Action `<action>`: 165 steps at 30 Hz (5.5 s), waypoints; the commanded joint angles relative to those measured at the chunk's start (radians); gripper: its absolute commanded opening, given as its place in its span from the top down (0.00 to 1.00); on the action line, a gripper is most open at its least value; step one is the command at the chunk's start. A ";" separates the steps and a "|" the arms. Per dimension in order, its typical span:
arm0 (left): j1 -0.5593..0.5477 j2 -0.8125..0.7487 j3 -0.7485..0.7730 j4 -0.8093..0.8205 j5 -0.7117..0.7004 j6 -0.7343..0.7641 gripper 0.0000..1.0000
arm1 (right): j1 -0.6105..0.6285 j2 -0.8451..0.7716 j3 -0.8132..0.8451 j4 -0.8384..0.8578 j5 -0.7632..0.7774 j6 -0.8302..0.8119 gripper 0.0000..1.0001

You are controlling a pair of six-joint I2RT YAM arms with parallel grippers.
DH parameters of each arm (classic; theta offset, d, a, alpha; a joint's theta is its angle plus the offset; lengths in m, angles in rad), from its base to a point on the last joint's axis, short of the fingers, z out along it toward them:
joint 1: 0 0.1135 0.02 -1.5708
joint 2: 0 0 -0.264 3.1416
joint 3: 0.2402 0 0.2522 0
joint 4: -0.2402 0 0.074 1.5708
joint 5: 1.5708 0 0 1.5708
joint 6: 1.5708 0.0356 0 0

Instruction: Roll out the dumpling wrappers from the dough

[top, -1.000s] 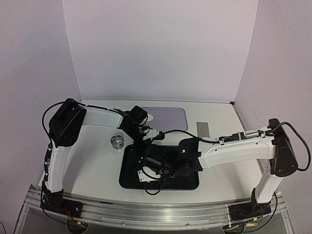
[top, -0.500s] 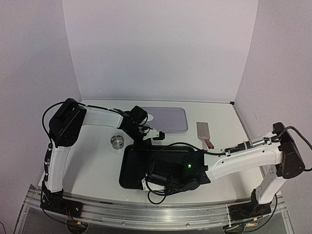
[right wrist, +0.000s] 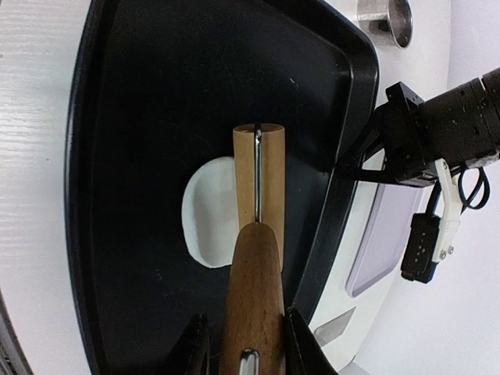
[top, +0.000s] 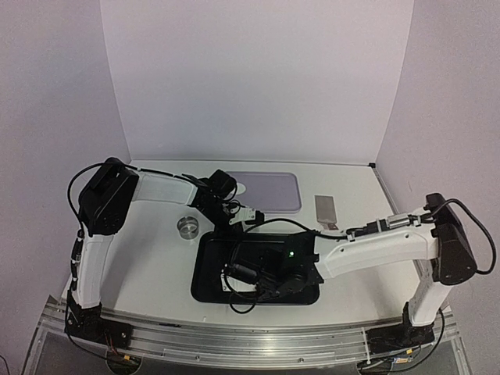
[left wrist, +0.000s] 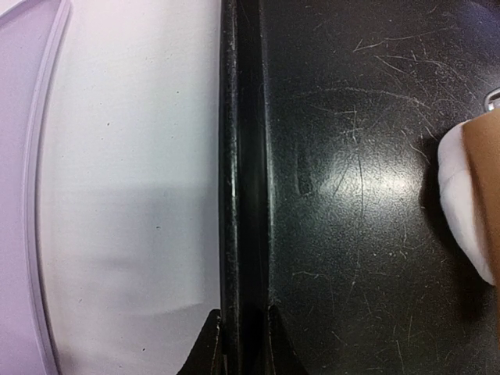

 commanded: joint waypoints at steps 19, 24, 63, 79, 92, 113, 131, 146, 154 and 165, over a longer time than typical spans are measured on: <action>-0.014 0.036 -0.010 0.049 -0.094 0.069 1.00 | 0.044 0.063 -0.064 -0.234 -0.187 0.073 1.00; -0.014 0.038 -0.011 0.053 -0.093 0.072 1.00 | 0.137 0.040 -0.122 -0.301 -0.218 0.252 1.00; -0.012 0.031 0.006 0.040 -0.119 0.080 1.00 | -0.062 0.007 0.166 -0.099 -0.041 -0.099 1.00; -0.011 0.038 0.016 0.035 -0.118 0.075 1.00 | 0.046 -0.011 -0.061 -0.239 -0.033 0.082 1.00; -0.011 0.041 0.019 0.033 -0.118 0.073 1.00 | 0.021 0.011 0.134 -0.269 0.146 0.084 1.00; -0.011 0.040 0.022 0.036 -0.119 0.071 1.00 | 0.065 -0.010 -0.078 -0.197 -0.120 0.200 1.00; -0.011 0.045 0.022 0.039 -0.116 0.071 1.00 | 0.205 -0.022 -0.068 -0.249 -0.055 0.424 1.00; -0.012 0.040 0.035 0.025 -0.125 0.065 1.00 | 0.103 -0.053 0.106 -0.230 0.076 0.198 1.00; -0.013 0.039 0.032 0.025 -0.124 0.061 1.00 | 0.061 0.016 0.008 -0.149 -0.001 0.175 1.00; -0.012 0.040 0.039 0.028 -0.121 0.062 1.00 | 0.046 0.030 -0.103 -0.145 -0.061 0.225 1.00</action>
